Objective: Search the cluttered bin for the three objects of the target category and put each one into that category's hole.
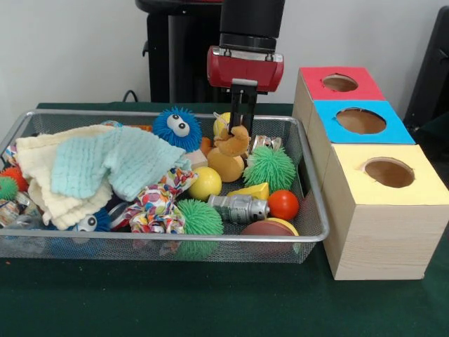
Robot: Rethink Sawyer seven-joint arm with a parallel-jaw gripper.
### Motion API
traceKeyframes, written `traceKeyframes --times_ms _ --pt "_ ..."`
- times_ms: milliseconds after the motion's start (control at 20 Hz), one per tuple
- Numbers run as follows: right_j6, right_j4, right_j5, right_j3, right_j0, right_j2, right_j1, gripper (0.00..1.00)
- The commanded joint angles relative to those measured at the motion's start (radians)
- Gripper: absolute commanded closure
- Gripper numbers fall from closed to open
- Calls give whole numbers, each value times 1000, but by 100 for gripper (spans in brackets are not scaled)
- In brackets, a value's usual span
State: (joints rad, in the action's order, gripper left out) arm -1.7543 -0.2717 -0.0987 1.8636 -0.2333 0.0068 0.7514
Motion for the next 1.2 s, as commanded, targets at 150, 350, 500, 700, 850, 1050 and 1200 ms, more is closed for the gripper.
traceKeyframes --times_ms 150,350,500,700,850,1050,1200 --pt "-199 67 -222 -23 143 -164 -13 100" --pt "-199 82 -263 -7 179 -218 8 100" --pt "-186 93 -219 -15 150 -178 -33 100" --pt "-166 99 -222 -33 137 -164 -35 100" --pt "-150 105 -228 -30 122 -143 -26 100" --pt "-156 106 -216 -24 133 -152 -28 100" --pt "-157 109 -223 -41 141 -160 -39 100"
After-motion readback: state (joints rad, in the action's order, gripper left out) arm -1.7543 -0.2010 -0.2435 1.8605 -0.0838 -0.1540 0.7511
